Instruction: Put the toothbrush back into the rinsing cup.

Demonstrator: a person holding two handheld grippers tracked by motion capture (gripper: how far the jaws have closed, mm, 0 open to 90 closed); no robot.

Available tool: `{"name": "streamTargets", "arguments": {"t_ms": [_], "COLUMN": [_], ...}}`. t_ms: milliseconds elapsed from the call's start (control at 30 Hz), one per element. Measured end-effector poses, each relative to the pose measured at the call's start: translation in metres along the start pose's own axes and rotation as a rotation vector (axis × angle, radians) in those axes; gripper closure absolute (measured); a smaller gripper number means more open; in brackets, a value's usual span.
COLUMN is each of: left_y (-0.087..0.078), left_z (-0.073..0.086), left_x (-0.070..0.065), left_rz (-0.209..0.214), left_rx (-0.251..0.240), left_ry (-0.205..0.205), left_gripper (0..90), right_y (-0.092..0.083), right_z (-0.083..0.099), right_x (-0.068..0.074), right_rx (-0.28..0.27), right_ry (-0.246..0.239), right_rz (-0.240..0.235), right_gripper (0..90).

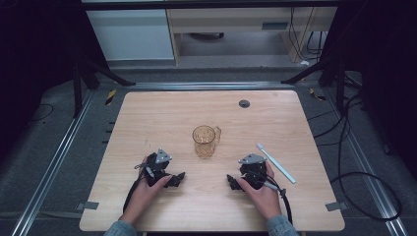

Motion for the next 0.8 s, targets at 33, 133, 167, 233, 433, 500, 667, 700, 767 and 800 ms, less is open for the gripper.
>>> {"name": "streamTargets", "arguments": {"t_ms": [33,133,167,233,433,500,667,700,767,800], "left_y": [0.000,0.000,0.000,0.000,0.000,0.000,0.000,0.000,0.000,0.000], "left_z": [0.000,0.000,0.000,0.000,0.000,0.000,0.000,0.000,0.000,0.000], "left_x": [0.000,0.000,0.000,0.000,0.000,0.000,0.000,0.000,0.000,0.000], "left_rz": [0.000,-0.001,-0.001,-0.002,-0.001,-0.002,-0.001,-0.001,-0.001,-0.001], "left_rx": [0.000,0.000,0.000,0.000,0.000,0.000,0.000,0.000,0.000,0.000], "left_ry": [0.000,0.000,0.000,0.000,0.000,0.000,-0.001,-0.001,-0.001,-0.001], "left_gripper": [0.0,0.0,0.0,0.0,0.0,0.0,0.0,0.0,0.0,0.0], "right_y": [0.000,0.000,0.000,0.000,-0.028,-0.042,-0.073,-0.086,-0.097,-0.100], "right_z": [0.000,0.000,0.000,-0.001,-0.006,-0.007,-0.010,-0.012,-0.014,-0.015], "right_x": [0.000,0.000,0.000,0.000,-0.006,-0.010,-0.022,-0.030,-0.038,-0.042], "right_rx": [0.000,0.000,-0.001,-0.003,0.022,0.031,0.062,0.070,0.072,0.074], "right_ry": [0.002,0.001,0.004,0.002,-0.051,-0.067,-0.097,-0.085,-0.082,-0.081], "right_rz": [0.000,-0.001,-0.001,-0.002,0.039,0.063,0.088,0.094,0.100,0.106], "right_gripper": [3.6,3.6,4.5,7.6,15.2,18.7,24.5,26.5,28.9,29.7]}}
Point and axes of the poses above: each handheld gripper's, and its own axes: y roughly forward along the jaws, z roughly out of its underside, x roughly to its left, the point moved 2 cm from there along y, roughly forward along the jaws, and after that the axes turned 3 degrees about -z, right-handed, at the moved point
